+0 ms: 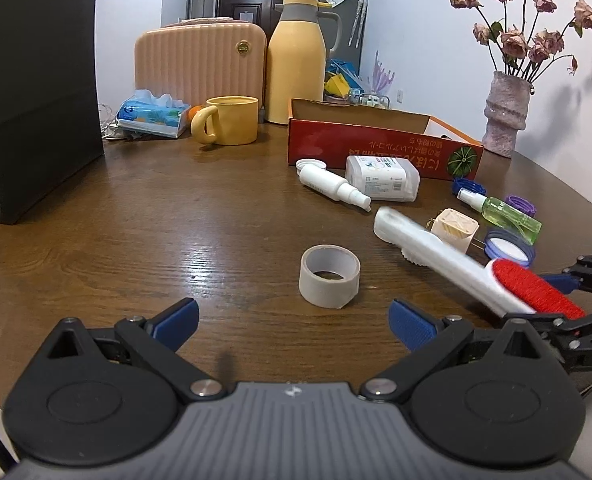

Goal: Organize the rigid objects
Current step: 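Grasp the red lint roller handle with the right gripper while the left tool approaches the tape roll, then lift the lint roller with the right gripper while the left gripper grasps the grey tape roll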

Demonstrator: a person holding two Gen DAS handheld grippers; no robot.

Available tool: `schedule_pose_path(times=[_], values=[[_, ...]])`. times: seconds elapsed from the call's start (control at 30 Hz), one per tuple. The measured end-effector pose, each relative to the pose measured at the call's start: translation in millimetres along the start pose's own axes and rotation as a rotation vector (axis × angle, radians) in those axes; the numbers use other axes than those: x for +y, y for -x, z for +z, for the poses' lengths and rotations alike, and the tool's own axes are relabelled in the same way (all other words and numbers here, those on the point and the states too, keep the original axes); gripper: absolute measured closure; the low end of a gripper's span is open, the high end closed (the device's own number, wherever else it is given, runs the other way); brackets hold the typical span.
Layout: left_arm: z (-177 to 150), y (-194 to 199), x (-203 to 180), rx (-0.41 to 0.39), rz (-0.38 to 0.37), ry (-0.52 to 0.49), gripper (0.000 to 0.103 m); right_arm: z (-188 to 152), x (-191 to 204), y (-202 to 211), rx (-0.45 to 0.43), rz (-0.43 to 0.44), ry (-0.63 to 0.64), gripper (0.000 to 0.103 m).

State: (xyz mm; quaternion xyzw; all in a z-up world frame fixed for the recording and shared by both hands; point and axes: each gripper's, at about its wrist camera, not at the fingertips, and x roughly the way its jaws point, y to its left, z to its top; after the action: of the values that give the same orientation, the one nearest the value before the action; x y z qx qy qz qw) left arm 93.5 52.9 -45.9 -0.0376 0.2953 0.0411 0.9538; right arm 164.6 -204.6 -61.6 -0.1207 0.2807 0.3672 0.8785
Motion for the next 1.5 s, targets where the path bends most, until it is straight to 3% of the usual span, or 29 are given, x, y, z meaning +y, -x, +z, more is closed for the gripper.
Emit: schedule_pose_path(times=[0.37, 0.53, 0.63, 0.7, 0.87, 0.93, 1.5], values=[[14.5, -30.8, -8.8, 0.024, 0.036, -0.016, 0.000, 7.2, -17.6, 14.6, -0.158, -0.055, -0.094, 0.048], [20.1, -49.5, -15.8, 0.025, 0.067, -0.023, 0.001, 11.0, -30.8, 13.1, -0.179, -0.091, -0.130, 0.048], [20.5, -60.3, -20.0, 0.042, 0.069, -0.022, 0.006, 12.2, -38.1, 12.2, -0.188, -0.106, -0.149, 0.048], [20.3, -65.9, -21.9, 0.055, 0.072, -0.026, 0.012, 12.9, -42.4, 11.8, -0.195, -0.113, -0.160, 0.048], [20.7, -72.3, -22.6, 0.057, 0.047, -0.030, 0.050, 13.6, -52.0, 10.1, -0.204, -0.123, -0.178, 0.048], [22.2, -72.8, -20.9, 0.054, 0.024, -0.016, 0.059, 14.1, -55.5, 9.5, -0.207, -0.126, -0.185, 0.048], [64.3, -71.6, -28.5, -0.033, 0.000, -0.019, 0.059, 36.8, -73.9, 5.7, -0.254, -0.165, -0.219, 0.048]])
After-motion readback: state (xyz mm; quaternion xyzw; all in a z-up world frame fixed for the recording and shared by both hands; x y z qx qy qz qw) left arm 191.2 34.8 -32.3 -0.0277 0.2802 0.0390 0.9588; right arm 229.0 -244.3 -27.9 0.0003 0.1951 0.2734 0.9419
